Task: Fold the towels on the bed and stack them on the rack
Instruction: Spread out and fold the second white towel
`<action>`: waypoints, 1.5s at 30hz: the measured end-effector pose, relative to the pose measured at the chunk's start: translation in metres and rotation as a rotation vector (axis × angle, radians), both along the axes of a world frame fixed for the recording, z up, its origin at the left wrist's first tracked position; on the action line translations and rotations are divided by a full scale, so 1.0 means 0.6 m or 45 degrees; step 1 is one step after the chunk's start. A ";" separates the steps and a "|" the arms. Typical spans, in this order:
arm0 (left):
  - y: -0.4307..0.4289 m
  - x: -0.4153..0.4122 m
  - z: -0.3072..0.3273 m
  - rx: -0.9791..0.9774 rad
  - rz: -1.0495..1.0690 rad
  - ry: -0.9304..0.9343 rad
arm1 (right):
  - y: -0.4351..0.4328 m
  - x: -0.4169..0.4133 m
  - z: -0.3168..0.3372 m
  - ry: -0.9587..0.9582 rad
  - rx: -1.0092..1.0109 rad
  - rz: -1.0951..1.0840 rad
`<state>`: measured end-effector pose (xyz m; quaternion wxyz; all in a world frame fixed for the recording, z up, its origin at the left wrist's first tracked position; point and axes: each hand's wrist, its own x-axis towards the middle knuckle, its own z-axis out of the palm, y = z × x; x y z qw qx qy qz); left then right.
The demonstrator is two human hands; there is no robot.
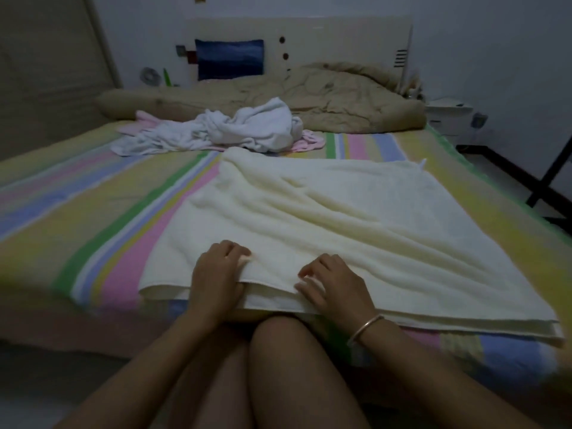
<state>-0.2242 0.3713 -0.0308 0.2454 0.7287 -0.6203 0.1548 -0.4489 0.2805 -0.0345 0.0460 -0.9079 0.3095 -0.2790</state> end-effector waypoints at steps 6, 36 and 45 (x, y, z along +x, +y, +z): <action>0.071 0.149 -0.026 -0.081 0.470 0.067 | 0.015 0.045 0.005 0.167 -0.125 0.160; 0.152 0.164 -0.029 0.224 0.366 -0.202 | 0.047 0.010 -0.008 0.083 -0.249 0.266; 0.041 -0.076 -0.005 0.146 -0.537 -0.145 | -0.021 -0.146 -0.004 0.205 -0.383 0.051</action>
